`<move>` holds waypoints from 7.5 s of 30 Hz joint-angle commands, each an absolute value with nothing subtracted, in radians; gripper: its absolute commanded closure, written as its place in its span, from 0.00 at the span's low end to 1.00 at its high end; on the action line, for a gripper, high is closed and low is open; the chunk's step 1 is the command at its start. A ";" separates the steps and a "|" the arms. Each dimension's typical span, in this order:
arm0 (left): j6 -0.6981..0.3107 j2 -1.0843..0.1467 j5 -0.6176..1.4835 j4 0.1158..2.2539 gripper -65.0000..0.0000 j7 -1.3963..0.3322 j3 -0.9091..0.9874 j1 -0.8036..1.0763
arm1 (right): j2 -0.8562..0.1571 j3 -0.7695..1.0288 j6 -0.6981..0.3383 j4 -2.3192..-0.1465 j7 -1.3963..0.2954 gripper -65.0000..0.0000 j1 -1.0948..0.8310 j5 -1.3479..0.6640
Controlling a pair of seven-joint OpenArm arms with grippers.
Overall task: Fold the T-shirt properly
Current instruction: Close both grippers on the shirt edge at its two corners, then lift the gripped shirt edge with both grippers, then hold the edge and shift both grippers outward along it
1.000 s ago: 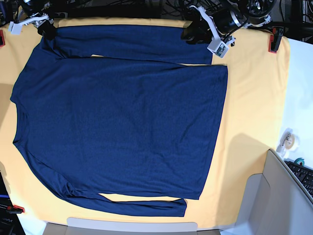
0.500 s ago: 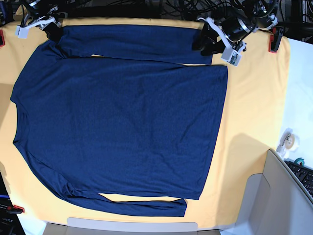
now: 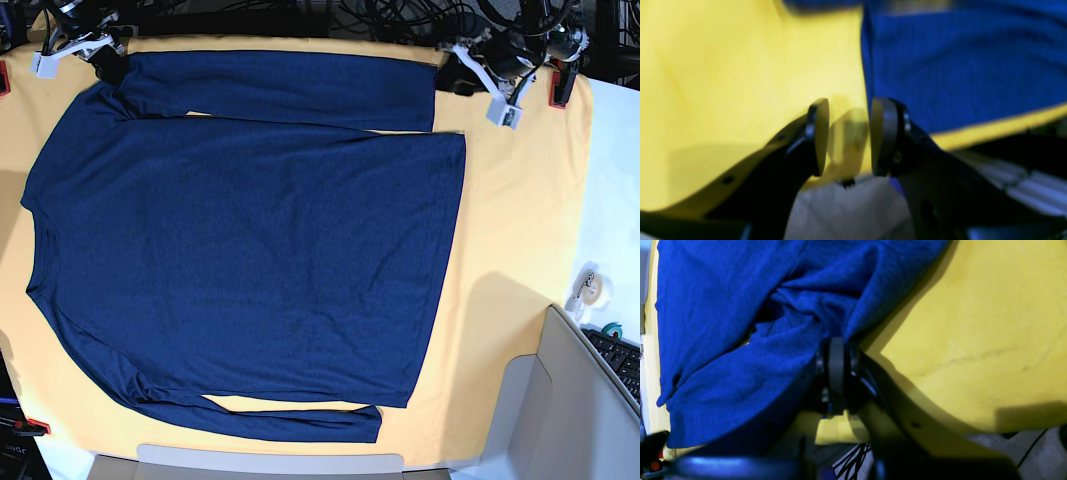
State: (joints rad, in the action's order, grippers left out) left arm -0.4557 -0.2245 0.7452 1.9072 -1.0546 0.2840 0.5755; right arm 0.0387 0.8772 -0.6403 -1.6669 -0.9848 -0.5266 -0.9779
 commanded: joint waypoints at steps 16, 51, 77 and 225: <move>-0.458 -0.237 0.972 1.759 0.67 -1.194 0.285 0.512 | 0.033 0.878 -0.651 -1.673 -1.009 1.00 -0.539 -0.960; -0.458 -0.271 0.963 1.664 1.00 -1.265 0.145 0.427 | 0.033 0.880 -0.651 -1.675 -1.009 1.00 -0.542 -0.960; -0.599 -0.291 0.969 1.929 1.00 -1.233 0.194 0.363 | 0.024 0.883 -0.653 -1.893 -1.009 1.00 -0.538 -0.966; -0.595 -0.314 0.857 1.647 0.72 -1.245 0.286 0.104 | -0.008 1.086 -0.453 -1.388 -1.003 0.72 -0.007 -0.975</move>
State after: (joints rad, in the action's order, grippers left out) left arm -0.5953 -0.2993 0.8402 1.6310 -1.2564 0.2779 0.1188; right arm -0.0109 1.0908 -0.4526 -1.3945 -0.9901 -0.0189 -0.9642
